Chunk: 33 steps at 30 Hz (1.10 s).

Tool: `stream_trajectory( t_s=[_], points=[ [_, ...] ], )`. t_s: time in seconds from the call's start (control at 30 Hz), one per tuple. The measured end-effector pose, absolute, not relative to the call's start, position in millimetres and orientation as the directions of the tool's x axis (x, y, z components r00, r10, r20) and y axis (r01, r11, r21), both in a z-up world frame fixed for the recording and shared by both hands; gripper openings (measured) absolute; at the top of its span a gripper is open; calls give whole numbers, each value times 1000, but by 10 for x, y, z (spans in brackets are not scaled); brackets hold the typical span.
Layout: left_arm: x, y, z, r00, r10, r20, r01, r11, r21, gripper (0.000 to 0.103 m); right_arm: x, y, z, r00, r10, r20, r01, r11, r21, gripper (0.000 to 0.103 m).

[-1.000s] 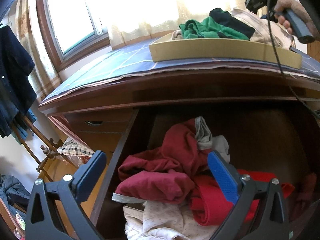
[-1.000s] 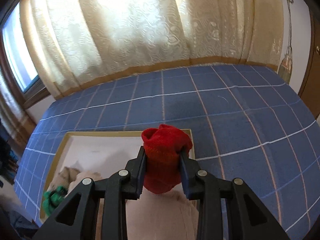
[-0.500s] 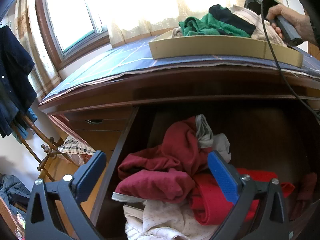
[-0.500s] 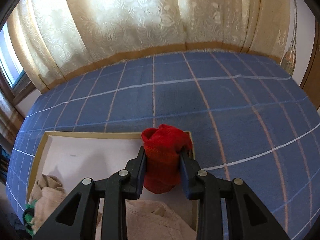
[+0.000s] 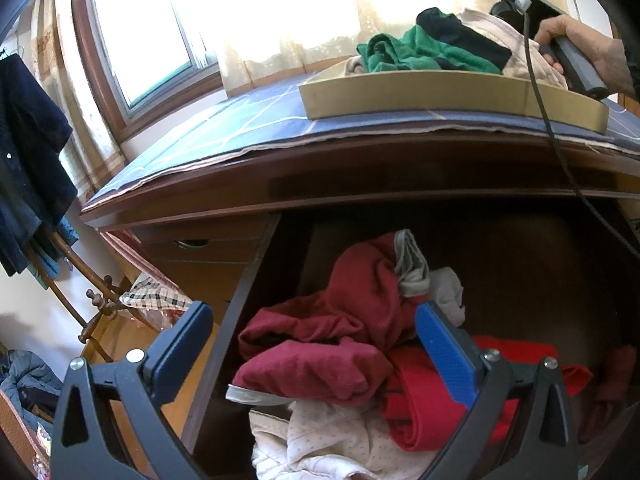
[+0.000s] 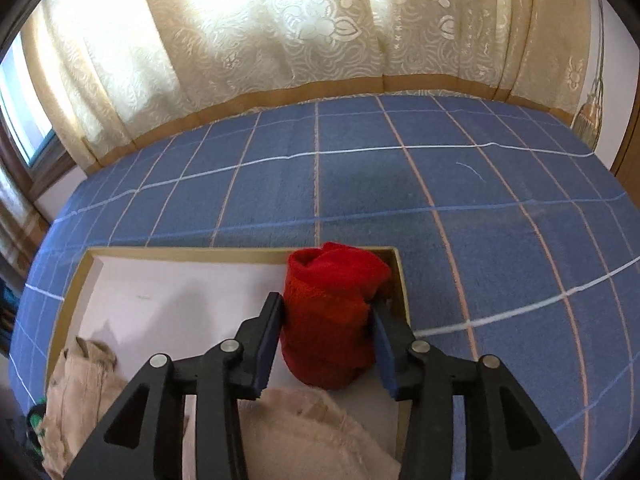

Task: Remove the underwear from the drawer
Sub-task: 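Lower the red sock into the tray and open the right gripper, then reach the right gripper into the drawer and grasp the maroon garment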

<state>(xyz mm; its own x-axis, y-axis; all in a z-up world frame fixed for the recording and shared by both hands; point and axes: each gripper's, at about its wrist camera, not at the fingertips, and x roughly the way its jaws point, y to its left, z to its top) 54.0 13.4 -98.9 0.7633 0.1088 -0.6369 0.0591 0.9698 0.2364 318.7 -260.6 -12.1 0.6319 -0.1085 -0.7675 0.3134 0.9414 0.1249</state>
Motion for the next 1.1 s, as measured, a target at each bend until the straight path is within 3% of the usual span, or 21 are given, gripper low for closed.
stream_trajectory(
  t_s=[0.07, 0.43, 0.9, 1.1],
  points=[
    [523, 133, -984, 768, 108, -631, 60, 969, 238, 103, 3061, -2551, -48, 659, -127, -741, 311, 943, 115, 52],
    [529, 175, -974, 763, 105, -637, 56, 972, 228, 103, 2245, -2320, 372, 791, -32, -611, 208, 953, 219, 52],
    [548, 138, -987, 760, 143, -635, 28, 968, 251, 103, 1110, -2306, 286, 794, 40, -606, 112, 971, 210, 53],
    [540, 130, -984, 760, 149, -633, 24, 966, 257, 103, 437, -2179, 34, 754, 84, -652, 37, 985, 169, 53]
  ],
)
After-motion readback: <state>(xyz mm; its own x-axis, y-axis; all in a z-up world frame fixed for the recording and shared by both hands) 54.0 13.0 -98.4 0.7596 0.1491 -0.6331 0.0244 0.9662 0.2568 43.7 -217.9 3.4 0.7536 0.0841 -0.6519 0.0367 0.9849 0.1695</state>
